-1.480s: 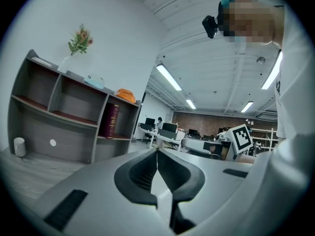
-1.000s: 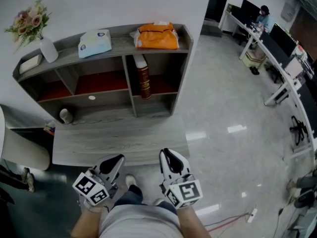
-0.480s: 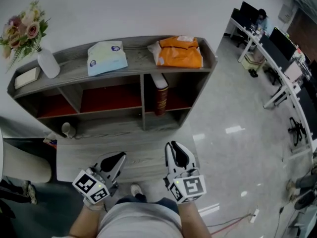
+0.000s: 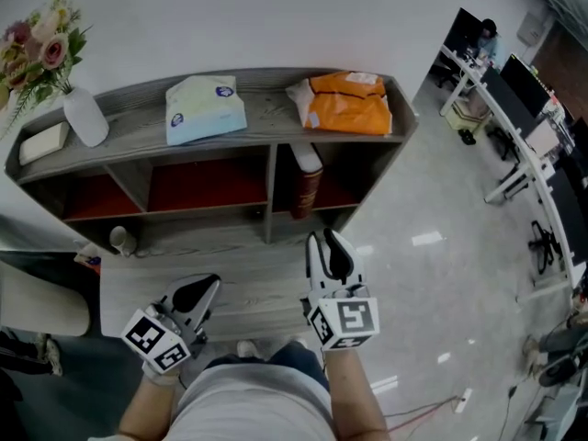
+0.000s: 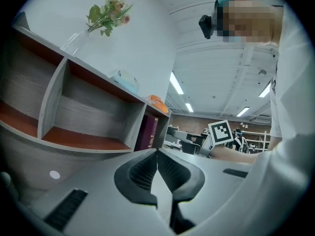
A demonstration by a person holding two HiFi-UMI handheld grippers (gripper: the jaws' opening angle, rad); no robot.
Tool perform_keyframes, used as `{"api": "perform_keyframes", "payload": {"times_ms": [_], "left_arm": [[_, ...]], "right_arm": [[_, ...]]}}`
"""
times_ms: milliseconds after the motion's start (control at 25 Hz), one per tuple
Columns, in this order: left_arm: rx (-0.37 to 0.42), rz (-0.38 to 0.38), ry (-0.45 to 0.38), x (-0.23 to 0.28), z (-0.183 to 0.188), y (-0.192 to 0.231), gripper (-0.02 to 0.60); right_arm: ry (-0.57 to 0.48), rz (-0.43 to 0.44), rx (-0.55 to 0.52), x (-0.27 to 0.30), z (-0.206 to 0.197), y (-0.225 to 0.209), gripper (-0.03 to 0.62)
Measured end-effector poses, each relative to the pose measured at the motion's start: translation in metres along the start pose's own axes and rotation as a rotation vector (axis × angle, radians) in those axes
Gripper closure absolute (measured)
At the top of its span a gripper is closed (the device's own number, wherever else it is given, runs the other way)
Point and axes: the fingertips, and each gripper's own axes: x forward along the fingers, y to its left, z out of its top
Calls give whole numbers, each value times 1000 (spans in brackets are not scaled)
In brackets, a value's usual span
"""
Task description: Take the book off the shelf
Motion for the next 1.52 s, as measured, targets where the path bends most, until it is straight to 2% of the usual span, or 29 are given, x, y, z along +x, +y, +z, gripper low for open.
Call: {"api": "perform_keyframes", "payload": {"times_ms": [120,320,680,920,1200,1520], "left_arm": [[2,34,-1,3,-2,1,566],[-17,139,-7,6,-5,15,566],[-40,312,-26,5,-7,19,566],[-56,423,-31,-5,-14,24,566],[-70,517,-37,-16,-20,24,566],[-76,578,-42,-24,-24,25,566]], "right_arm": [[16,24,-5,17,0,-6,471],[55,72,-24,46,-8,-16,399],[111,96,-56,94,-35,-34,345],[145,122,-75,123,-56,-37,335],[169,145,-40,152,-76,-38,335],[169,155,-44,173,-83,-37,332]]}}
